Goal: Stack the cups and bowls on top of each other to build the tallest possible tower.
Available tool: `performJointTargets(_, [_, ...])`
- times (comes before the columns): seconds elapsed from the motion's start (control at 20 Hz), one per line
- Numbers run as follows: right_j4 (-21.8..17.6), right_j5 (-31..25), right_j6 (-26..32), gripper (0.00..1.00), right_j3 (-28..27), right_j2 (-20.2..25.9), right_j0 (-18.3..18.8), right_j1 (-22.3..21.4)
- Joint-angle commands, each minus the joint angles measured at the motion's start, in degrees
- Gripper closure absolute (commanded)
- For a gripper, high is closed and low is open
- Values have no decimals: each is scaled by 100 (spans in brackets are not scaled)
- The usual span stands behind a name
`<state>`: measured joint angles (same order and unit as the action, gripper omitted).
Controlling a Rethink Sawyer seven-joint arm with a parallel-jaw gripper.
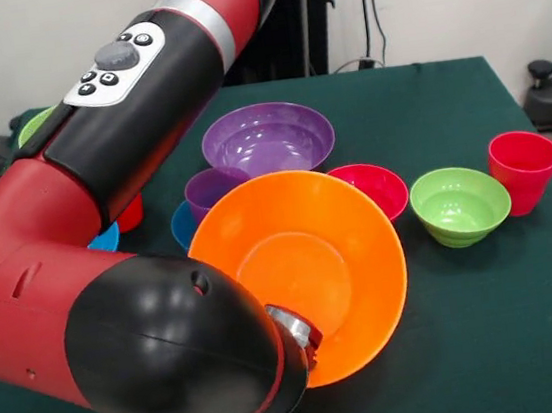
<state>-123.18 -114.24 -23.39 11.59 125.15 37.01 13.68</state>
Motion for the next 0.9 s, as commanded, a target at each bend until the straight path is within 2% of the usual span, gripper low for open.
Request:
performJointTargets(0.05, [-1422,-1051,1290,0,-493,202,-3,306])
performJointTargets(0.2, [-1645,-1390,1349,0,-449,251,15,332])
performJointTargets(0.25, [-1825,-1579,1402,0,-406,219,10,320])
performJointTargets(0.4, [-1859,-1599,1324,0,-392,267,25,355])
performJointTargets(0.5, [-2141,-1859,1496,0,-315,185,-11,322])
performJointTargets(0.9, [-2417,-1695,1318,0,-388,641,-3,411])
